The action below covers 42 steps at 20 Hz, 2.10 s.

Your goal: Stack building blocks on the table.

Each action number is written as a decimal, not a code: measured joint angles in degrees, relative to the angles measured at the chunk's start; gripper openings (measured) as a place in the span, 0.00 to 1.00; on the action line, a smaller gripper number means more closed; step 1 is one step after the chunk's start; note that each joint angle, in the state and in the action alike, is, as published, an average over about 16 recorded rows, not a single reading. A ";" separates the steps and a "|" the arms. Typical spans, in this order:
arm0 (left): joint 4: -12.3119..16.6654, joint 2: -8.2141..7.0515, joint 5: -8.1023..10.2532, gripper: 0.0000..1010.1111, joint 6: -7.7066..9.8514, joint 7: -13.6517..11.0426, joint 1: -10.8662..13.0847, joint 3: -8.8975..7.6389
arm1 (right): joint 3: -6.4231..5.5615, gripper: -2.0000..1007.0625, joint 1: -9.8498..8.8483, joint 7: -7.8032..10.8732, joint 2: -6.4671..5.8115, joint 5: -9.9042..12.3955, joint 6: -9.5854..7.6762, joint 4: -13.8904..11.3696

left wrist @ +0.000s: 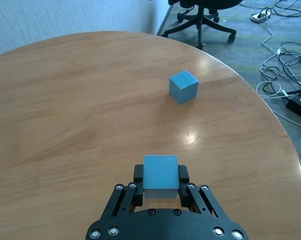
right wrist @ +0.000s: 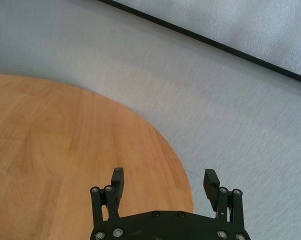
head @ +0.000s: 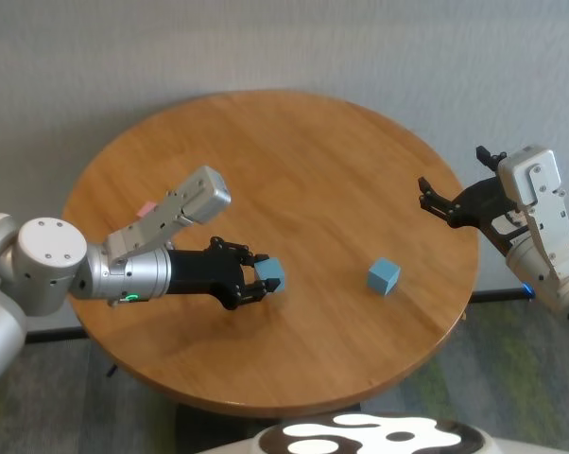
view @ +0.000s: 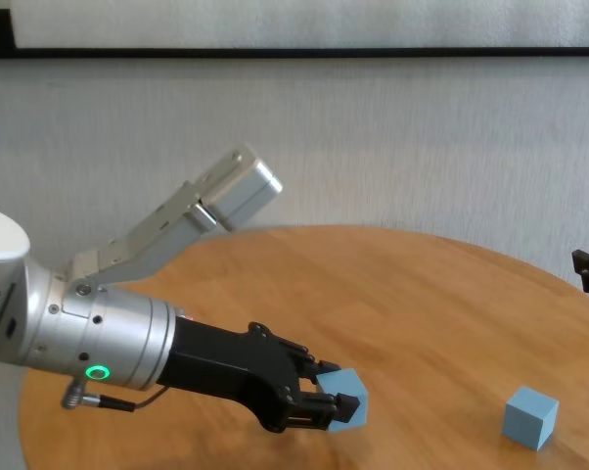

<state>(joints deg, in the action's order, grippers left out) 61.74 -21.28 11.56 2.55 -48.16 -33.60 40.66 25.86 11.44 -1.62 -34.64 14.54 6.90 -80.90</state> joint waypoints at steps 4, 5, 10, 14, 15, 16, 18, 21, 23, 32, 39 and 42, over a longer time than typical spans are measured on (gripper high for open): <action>-1.12 0.40 0.31 0.40 -0.16 0.02 -0.56 0.63 | 0.00 1.00 0.00 0.00 0.00 0.00 0.00 0.00; -1.38 0.48 0.38 0.40 -0.22 0.03 -0.67 0.78 | 0.00 1.00 0.00 0.00 0.00 0.00 0.00 0.00; -2.34 0.72 0.67 0.40 -0.46 0.24 -0.96 1.51 | 0.00 1.00 0.00 0.00 0.00 0.00 0.00 0.00; -2.50 0.58 0.78 0.40 -0.37 0.63 -0.86 1.92 | 0.00 1.00 0.00 0.00 0.00 0.00 0.00 0.00; -2.47 0.51 0.80 0.40 -0.35 0.75 -0.79 2.00 | 0.00 1.00 0.00 0.00 0.00 0.00 0.00 0.00; -2.42 0.44 0.82 0.40 -0.33 0.85 -0.71 2.06 | 0.00 1.00 0.00 0.00 0.00 0.00 0.00 0.00; -2.27 0.30 0.87 0.40 -0.31 1.04 -0.55 2.17 | 0.00 1.00 0.00 0.00 0.00 0.00 0.00 0.00; -2.00 0.09 0.91 0.40 -0.26 1.23 -0.29 2.28 | 0.00 1.00 0.00 0.00 0.00 0.00 0.00 0.00; -1.80 -0.04 0.94 0.40 -0.20 1.32 -0.15 2.32 | 0.00 1.00 0.00 0.00 0.00 0.00 0.00 0.00; -1.26 -0.33 0.98 0.43 -0.19 1.45 0.16 2.30 | 0.00 1.00 0.00 0.00 0.00 0.00 0.00 0.00; -1.17 -0.33 1.05 0.57 -0.33 1.48 0.18 2.13 | 0.00 1.00 0.00 0.00 0.00 0.00 0.00 0.00; -0.87 -0.45 1.52 0.66 -0.87 1.48 0.40 1.72 | 0.00 1.00 0.00 0.00 0.00 0.00 0.00 0.00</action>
<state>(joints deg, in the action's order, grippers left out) 60.87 -21.73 13.08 1.68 -46.68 -33.20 42.38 25.86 11.44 -1.62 -34.64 14.54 6.90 -80.90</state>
